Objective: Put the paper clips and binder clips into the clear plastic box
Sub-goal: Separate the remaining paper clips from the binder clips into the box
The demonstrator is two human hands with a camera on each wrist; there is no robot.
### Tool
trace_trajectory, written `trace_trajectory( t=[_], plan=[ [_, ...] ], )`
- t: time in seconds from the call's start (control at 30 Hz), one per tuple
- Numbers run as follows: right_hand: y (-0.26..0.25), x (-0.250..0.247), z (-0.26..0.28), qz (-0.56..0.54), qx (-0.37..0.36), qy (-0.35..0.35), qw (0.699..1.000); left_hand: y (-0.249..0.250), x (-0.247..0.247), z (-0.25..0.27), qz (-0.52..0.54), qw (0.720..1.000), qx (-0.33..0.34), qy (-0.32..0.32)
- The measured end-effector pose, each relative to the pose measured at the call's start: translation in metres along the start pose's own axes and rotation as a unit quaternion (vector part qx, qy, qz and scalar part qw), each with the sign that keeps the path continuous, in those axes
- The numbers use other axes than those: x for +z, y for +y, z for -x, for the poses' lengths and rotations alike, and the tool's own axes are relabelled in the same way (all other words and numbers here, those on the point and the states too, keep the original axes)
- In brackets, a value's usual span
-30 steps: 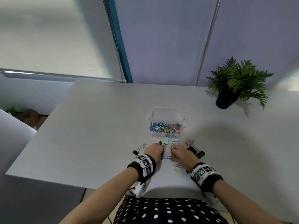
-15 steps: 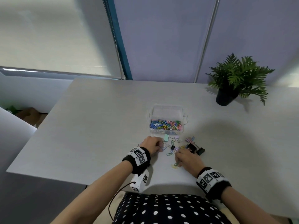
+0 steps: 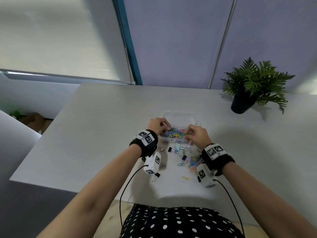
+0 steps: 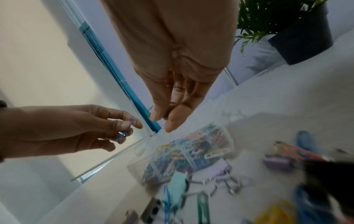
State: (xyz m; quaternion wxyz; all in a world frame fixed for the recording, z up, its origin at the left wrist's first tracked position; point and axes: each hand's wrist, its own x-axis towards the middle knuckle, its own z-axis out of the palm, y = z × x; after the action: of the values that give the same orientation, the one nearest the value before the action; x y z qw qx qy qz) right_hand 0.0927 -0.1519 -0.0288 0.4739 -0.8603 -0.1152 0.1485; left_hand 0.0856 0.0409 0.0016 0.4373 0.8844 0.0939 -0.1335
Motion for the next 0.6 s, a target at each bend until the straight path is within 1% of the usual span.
trace_trajectory(
  t=[0.07,0.13,0.2,0.27,0.37,0.43,0.5,0.53,0.6],
  plan=[
    [-0.006,-0.001,-0.017,-0.022,0.03,0.01,0.999,0.004,-0.002,-0.006,-0.003,1.0,0.001,0.011],
    [-0.006,0.0,-0.026,-0.011,0.038,-0.004,0.999,0.005,-0.001,-0.007,-0.046,0.999,0.009,0.006],
    [-0.001,-0.001,-0.028,0.058,0.017,-0.022,0.998,0.003,0.002,-0.002,-0.11,0.993,0.038,0.004],
    [0.007,-0.001,-0.021,0.109,-0.016,-0.024,0.994,0.0,0.009,0.007,-0.146,0.986,0.08,0.002],
    [0.017,0.002,-0.004,0.168,-0.069,-0.027,0.983,-0.011,0.029,0.018,-0.224,0.965,0.134,-0.03],
    [0.022,0.006,0.007,0.222,-0.102,-0.075,0.967,-0.018,0.044,0.024,-0.266,0.952,0.142,-0.047],
    [0.025,0.011,0.016,0.296,-0.113,-0.131,0.94,-0.02,0.055,0.03,-0.289,0.947,0.131,-0.043],
    [0.027,0.013,0.019,0.331,-0.12,-0.142,0.925,-0.02,0.059,0.032,-0.297,0.945,0.131,-0.038],
    [0.031,0.015,0.024,0.366,-0.136,-0.152,0.908,-0.021,0.065,0.033,-0.324,0.935,0.139,-0.031]
  ],
)
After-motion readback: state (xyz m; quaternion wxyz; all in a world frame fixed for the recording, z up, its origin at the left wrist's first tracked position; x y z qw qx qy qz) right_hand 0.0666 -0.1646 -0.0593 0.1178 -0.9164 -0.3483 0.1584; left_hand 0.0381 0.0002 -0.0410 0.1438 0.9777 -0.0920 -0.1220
